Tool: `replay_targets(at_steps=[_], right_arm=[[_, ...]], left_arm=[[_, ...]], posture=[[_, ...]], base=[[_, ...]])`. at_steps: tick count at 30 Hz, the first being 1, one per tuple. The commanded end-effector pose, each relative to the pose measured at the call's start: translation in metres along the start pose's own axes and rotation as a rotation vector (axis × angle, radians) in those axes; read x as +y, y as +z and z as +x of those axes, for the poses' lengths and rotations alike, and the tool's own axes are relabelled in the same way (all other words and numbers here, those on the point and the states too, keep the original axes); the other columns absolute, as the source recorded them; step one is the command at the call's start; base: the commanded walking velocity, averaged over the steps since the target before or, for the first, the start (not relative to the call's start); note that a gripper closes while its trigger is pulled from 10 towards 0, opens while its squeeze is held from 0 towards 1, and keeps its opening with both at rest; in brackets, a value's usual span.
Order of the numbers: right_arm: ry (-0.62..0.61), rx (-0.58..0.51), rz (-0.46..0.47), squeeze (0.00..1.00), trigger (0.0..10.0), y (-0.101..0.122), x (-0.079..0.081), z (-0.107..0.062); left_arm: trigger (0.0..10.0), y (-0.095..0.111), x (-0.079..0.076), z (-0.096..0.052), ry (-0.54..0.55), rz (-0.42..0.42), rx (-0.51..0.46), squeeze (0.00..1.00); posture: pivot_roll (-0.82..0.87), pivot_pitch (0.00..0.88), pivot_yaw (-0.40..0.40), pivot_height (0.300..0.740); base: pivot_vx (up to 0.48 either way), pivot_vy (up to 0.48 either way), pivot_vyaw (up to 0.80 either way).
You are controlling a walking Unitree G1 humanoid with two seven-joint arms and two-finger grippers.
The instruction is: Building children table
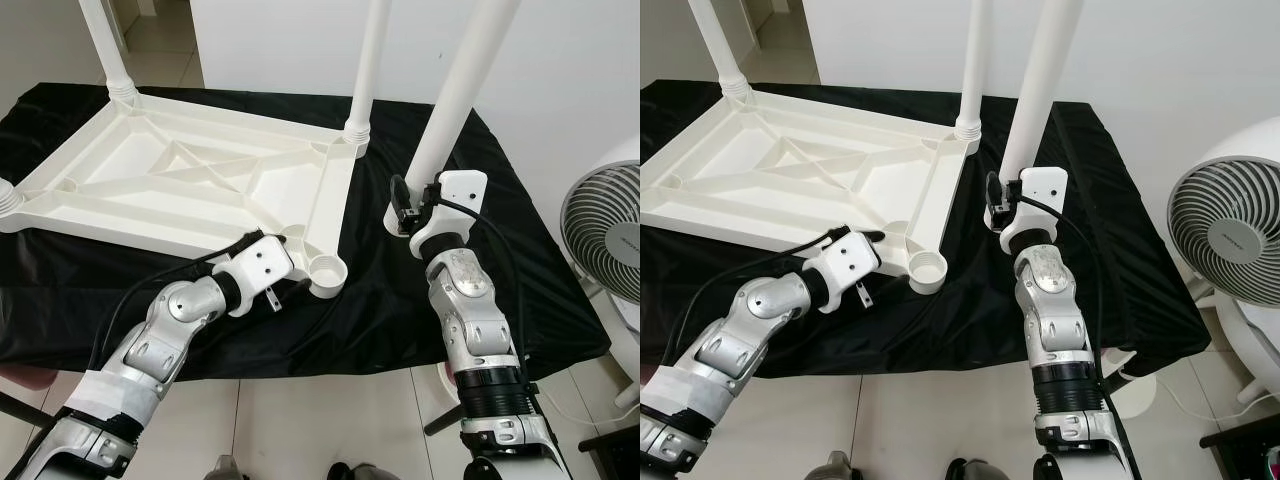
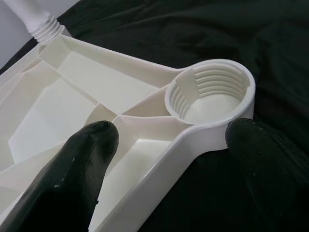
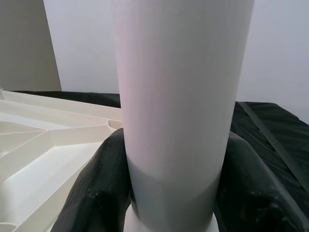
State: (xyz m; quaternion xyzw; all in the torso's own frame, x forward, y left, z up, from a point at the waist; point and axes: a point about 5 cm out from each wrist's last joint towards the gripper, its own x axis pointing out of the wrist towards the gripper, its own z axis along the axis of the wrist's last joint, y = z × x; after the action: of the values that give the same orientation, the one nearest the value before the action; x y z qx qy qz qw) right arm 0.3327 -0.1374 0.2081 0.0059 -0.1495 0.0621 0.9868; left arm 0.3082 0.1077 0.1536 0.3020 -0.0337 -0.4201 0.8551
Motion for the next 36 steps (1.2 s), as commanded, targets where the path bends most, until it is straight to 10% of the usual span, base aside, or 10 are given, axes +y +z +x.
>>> replay_targets(at_steps=[1,17,36], right_arm=[[-0.003,0.002,-0.011,0.00,10.0,0.001,-0.002,-0.003],[-0.006,0.008,-0.033,0.00,10.0,0.002,-0.005,-0.005],[-0.015,0.003,-0.050,0.00,10.0,0.004,-0.005,-0.005]], left_arm=[[10.0,-0.006,-0.005,0.002,-0.040,0.019,0.024,0.00],[10.0,-0.023,0.013,0.020,-0.060,-0.098,0.155,0.00],[10.0,-0.001,0.008,0.041,-0.204,-0.126,0.071,0.00]], posture=[[0.08,0.067,-0.018,0.740],[0.06,0.050,-0.008,0.740],[0.04,0.057,0.012,0.740]], base=[[0.000,0.000,0.00],[0.000,0.000,0.00],[0.000,0.000,0.00]])
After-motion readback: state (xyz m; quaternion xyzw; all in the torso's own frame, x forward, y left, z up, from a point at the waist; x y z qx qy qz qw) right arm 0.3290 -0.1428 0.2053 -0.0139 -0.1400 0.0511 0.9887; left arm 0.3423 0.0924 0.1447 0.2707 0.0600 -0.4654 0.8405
